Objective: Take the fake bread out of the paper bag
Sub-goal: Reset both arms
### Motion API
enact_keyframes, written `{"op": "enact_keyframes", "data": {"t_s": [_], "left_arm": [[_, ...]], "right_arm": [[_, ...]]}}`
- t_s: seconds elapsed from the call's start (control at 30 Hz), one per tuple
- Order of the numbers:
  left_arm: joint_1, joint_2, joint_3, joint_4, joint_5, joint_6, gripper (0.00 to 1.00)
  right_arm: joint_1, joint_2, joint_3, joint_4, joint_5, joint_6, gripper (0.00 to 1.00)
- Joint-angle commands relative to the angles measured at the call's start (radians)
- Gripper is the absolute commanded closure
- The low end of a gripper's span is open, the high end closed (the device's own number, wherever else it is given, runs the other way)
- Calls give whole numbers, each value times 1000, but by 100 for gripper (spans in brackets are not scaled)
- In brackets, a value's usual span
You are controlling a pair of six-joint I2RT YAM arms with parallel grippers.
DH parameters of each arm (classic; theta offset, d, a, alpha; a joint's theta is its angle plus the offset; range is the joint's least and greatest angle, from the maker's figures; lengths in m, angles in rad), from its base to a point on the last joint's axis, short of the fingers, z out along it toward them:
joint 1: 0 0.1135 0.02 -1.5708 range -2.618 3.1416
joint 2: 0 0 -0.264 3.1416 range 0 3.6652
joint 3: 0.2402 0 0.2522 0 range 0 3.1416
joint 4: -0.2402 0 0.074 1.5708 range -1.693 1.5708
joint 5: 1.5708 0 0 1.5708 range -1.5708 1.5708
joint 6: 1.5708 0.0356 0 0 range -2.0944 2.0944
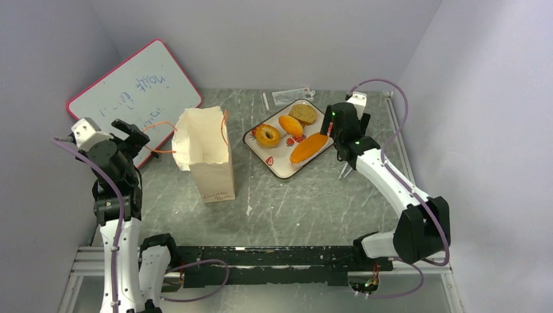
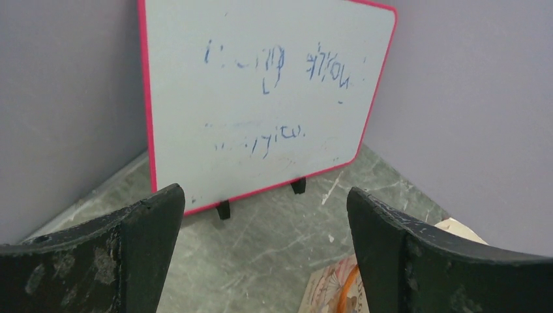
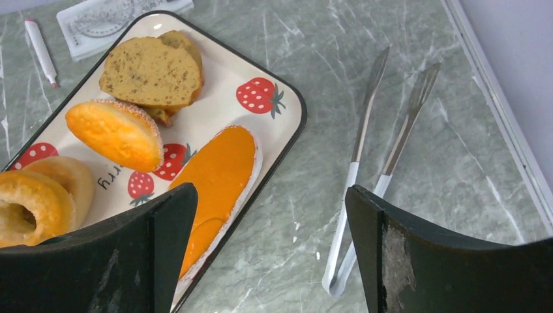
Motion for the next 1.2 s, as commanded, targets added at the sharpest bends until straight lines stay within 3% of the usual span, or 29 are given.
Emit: {"op": "enact_keyframes", "data": {"t_s": [0.0,0.13,0.3,0.57,0.7,0.8,0.83,0.97,1.17], "left_arm": [[34,-1,-10,139,57,137,1],[97,-38,-46,157,48,162,2],[111,90,60,211,65,135,2],[155,483,378,290,202,66,0],[205,707,474,348,374,80,0],[223,786,431,445,573,160,8],[223,791,415,448,578,181,9],[224,713,194,672,719,312,15],[210,578,4,741,753,310,18]], "right_arm": [[-18,-55,-21,-17,-33,15,11],[-23,-74,-35,-22,-47,32,9],[-23,-67,-60,-22,-72,41,9],[-24,-36,-49,-11,-80,53,9],[-23,1,-11,-20,-74,60,9],[-23,-1,-3,-26,-72,65,9],[-23,-8,-6,-25,-69,64,9],[-23,-51,-34,-9,-67,50,9],[-23,-101,-114,15,-41,43,5]]}}
